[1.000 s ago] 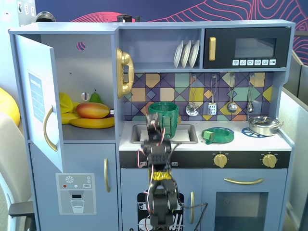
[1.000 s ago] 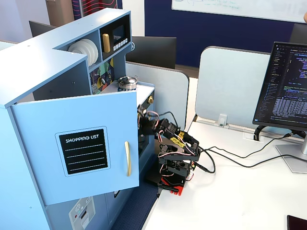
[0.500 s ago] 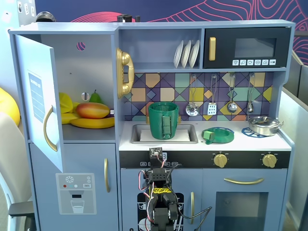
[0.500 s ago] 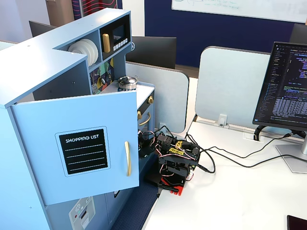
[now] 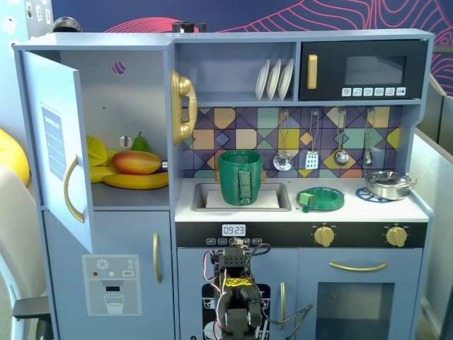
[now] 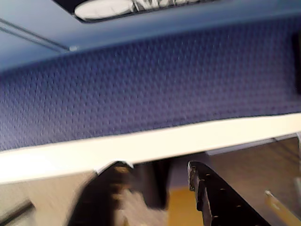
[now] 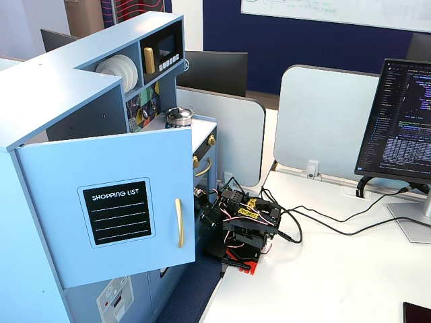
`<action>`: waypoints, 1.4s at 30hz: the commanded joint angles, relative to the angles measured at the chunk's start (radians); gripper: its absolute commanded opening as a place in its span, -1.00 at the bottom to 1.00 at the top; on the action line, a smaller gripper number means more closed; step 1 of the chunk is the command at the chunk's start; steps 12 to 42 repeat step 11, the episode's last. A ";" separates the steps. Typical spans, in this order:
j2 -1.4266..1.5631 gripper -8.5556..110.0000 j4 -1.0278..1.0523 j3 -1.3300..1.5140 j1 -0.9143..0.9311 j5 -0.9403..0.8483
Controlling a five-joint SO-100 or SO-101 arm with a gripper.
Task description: Pick up the green pineapple from the left cabinet and place it in the green recipient
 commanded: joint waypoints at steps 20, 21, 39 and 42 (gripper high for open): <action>-0.005 -0.86 0.272 -0.005 -0.031 -0.121; -0.005 -0.86 0.272 -0.005 -0.031 -0.121; -0.005 -0.86 0.272 -0.005 -0.031 -0.121; -0.005 -0.86 0.272 -0.005 -0.031 -0.121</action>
